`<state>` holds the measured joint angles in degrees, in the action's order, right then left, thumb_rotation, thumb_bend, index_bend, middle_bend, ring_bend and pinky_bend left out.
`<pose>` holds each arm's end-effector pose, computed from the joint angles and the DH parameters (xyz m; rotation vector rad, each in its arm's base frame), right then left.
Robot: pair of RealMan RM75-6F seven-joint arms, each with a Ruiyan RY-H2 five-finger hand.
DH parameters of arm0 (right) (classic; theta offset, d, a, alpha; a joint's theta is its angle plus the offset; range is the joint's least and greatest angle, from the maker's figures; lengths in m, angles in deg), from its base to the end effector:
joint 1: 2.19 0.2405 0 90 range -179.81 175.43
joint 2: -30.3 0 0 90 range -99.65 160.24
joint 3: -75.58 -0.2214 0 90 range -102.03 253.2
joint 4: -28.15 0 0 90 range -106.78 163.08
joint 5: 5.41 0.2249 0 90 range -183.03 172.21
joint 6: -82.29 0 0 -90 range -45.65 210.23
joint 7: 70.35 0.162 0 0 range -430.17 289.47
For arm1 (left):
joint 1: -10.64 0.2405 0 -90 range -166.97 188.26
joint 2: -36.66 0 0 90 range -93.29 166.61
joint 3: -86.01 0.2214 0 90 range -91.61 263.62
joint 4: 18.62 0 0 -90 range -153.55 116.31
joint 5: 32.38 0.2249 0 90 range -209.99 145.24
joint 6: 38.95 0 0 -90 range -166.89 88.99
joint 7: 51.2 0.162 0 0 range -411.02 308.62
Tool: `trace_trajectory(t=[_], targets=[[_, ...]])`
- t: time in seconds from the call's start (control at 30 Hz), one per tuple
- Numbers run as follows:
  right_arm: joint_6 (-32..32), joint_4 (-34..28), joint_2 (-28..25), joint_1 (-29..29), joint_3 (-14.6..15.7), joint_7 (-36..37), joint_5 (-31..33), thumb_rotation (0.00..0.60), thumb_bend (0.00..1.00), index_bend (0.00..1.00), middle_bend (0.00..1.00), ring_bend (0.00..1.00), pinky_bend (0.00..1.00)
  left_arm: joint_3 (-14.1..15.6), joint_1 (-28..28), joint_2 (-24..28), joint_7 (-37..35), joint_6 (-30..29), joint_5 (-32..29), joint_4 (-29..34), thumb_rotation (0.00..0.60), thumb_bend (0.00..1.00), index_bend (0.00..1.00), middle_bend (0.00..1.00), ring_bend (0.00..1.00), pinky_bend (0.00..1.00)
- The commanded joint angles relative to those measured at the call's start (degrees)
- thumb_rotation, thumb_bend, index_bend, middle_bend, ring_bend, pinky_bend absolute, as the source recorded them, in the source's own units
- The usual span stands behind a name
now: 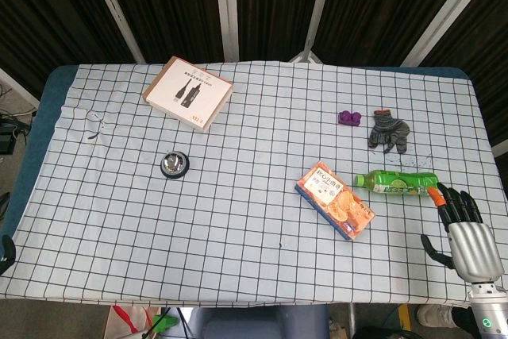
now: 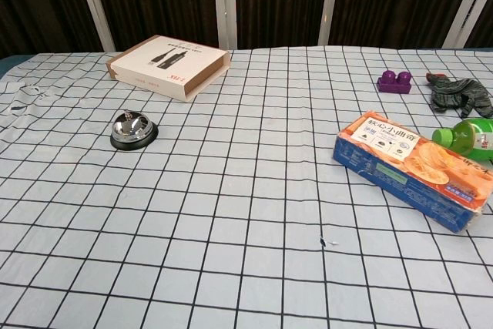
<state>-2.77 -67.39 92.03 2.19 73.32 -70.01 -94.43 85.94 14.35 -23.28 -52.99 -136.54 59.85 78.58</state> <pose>-0.2729 -0.1920 0.1319 1.4281 -0.9096 0.9379 -0.2747 0.1432 0.1616 -1.2829 -0.8567 -0.9876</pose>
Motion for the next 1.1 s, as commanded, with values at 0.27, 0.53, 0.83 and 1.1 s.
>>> trace_trajectory(t=[0.27, 0.53, 0.83, 1.1], targets=[[0.0, -0.3, -0.1, 0.0, 0.1, -0.3, -0.1, 0.600, 0.39, 0.08, 0.00, 0.00, 0.00, 0.3, 0.1, 0.0, 0.5, 0.3, 0.6, 0.2, 0.600, 0.90, 0.00, 0.00, 0.00, 0.00], [0.2, -0.4, -0.2, -0.1, 0.3, -0.3, -0.1, 0.600, 0.39, 0.08, 0.00, 0.00, 0.00, 0.1, -0.9, -0.7, 2.8, 1.6, 1.3, 0.1, 0.600, 0.90, 0.00, 0.00, 0.00, 0.00], [-0.3, -0.5, -0.7, -0.3, 0.6, 0.8, -0.8, 0.600, 0.39, 0.08, 0.00, 0.00, 0.00, -0.7, -5.6, -2.5, 8.4, 9.9, 0.1, 0.9, 0.600, 0.90, 0.00, 0.00, 0.00, 0.00], [0.1, -0.3, -0.7, -0.2, 0.6, 1.1, -0.7, 0.600, 0.39, 0.08, 0.00, 0.00, 0.00, -5.5, -14.3, -8.1, 10.4, 16.0, 2.2, -1.8, 0.600, 0.90, 0.00, 0.00, 0.00, 0.00]])
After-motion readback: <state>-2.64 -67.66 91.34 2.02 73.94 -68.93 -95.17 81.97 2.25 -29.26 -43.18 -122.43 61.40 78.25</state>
